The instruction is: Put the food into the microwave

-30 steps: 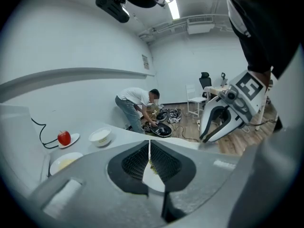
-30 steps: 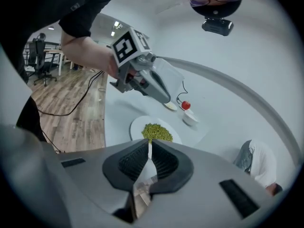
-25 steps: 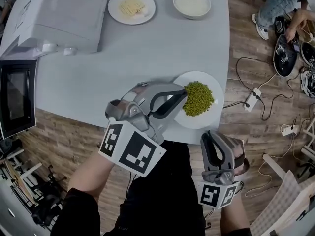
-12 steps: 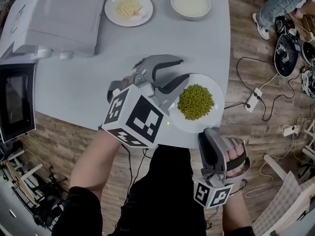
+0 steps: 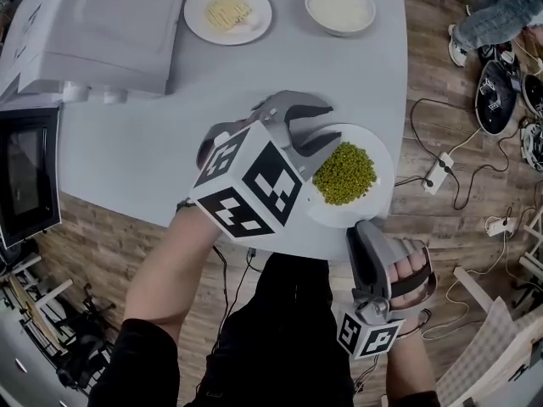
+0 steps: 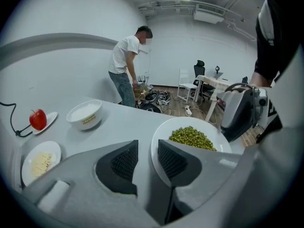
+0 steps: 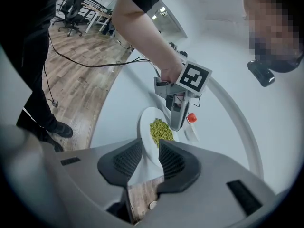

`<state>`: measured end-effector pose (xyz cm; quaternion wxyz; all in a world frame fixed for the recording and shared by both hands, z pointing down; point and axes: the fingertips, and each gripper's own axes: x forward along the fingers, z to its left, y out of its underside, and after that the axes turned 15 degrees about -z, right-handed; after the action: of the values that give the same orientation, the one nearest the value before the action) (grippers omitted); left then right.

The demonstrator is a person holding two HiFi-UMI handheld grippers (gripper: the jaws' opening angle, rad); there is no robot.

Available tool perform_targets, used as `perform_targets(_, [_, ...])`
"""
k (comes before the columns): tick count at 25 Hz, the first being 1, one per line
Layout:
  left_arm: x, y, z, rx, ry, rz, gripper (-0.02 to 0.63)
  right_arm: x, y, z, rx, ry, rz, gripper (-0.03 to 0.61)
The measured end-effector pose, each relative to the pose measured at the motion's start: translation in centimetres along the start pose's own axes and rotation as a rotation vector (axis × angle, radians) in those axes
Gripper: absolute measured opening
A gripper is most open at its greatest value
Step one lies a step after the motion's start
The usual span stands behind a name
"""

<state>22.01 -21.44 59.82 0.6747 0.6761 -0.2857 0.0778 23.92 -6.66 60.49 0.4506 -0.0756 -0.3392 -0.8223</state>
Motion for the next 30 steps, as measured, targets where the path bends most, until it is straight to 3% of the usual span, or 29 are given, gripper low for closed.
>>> perform_targets(17, [0.5,0.0,-0.4,-0.038,0.091,0.042,0.086,0.8,-0.4,-0.6,-0.175,0.013,-0.004,0.107])
perform_targets(23, [0.6,0.0,-1.0,-0.054,0.128,0.062,0.086,1.2,-0.2,-1.0,-0.182,0.025,0.0,0.109])
perform_targets(30, [0.4,0.2,-0.6,-0.072,0.112,0.069,0.086,1.6,-0.2,-1.2,-0.215,0.049,0.008,0.109])
